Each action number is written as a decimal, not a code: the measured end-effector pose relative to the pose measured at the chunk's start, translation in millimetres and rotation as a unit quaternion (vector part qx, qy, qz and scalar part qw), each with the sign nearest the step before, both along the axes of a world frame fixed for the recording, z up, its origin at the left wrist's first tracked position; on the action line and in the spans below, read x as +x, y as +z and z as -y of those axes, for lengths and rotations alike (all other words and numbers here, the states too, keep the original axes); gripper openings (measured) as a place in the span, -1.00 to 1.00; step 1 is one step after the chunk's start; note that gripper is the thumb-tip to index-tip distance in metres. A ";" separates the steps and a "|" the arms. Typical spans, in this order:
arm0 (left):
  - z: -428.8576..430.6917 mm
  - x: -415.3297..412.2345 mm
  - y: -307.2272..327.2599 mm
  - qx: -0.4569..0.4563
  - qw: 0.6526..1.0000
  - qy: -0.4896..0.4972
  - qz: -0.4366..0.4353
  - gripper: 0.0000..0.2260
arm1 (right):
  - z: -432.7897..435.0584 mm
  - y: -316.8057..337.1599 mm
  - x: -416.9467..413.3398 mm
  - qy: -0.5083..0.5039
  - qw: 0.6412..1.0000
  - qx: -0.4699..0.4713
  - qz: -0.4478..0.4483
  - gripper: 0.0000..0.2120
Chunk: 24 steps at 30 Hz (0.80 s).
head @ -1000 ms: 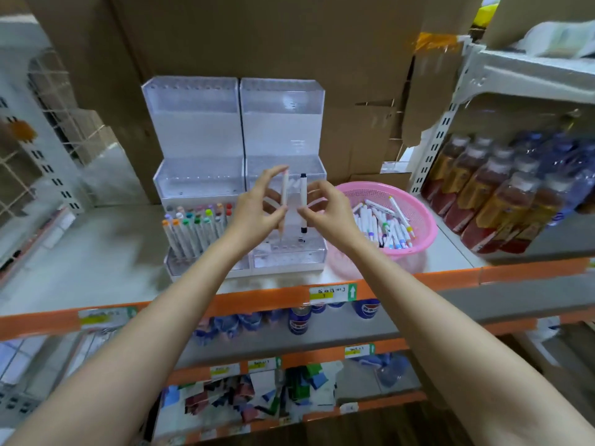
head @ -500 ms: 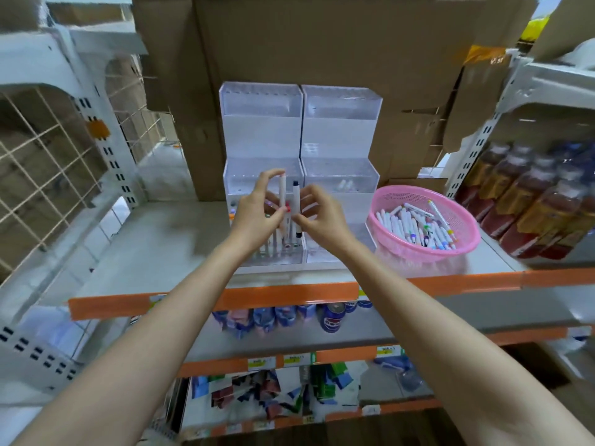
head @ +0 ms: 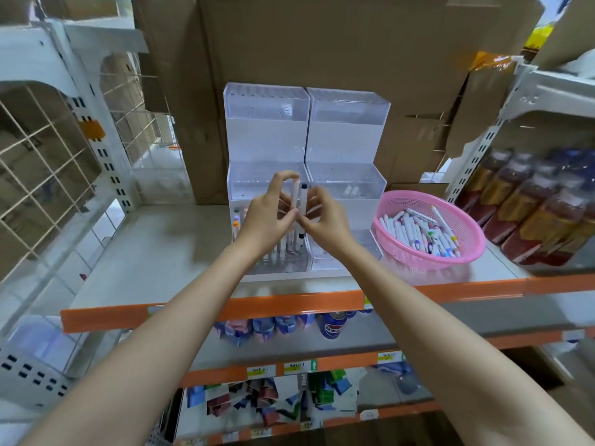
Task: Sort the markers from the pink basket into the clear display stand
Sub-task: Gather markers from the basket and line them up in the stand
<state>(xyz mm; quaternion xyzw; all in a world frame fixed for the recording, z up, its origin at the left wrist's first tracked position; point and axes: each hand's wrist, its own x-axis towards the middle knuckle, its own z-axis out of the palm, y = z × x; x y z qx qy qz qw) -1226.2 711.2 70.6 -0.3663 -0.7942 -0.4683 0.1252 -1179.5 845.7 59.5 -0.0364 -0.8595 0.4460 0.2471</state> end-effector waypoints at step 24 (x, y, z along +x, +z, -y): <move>-0.4 -4.8 -6.9 -0.001 1.000 0.019 0.022 -0.77 | -7.9 -11.8 1.5 0.010 1.000 0.022 -0.010 -0.68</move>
